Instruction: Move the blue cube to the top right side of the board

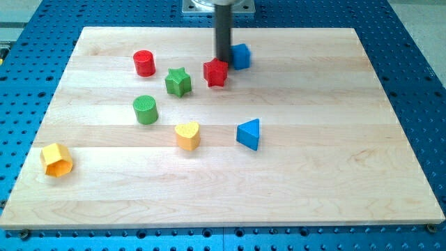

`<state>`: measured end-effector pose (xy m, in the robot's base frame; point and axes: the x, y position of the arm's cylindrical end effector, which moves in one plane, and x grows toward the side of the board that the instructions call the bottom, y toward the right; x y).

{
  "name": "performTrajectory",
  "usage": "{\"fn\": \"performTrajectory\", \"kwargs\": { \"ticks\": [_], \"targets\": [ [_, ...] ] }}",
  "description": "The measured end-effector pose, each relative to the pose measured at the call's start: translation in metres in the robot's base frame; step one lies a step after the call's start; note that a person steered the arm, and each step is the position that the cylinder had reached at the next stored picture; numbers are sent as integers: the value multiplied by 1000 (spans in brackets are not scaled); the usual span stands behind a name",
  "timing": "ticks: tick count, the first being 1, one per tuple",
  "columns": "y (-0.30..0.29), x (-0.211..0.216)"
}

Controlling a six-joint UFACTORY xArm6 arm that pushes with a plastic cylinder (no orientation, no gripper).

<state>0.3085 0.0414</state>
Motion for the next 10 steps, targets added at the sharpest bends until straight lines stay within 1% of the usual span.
{"fn": "performTrajectory", "kwargs": {
  "ticks": [1, 2, 3, 4, 5, 6, 7, 8, 9, 10],
  "targets": [
    [13, -2],
    [38, -27],
    [129, -25],
    [101, 20],
    [151, 30],
    [190, -9],
    [188, -58],
    [184, -52],
    [115, 35],
    [-13, 98]
  ]
}}
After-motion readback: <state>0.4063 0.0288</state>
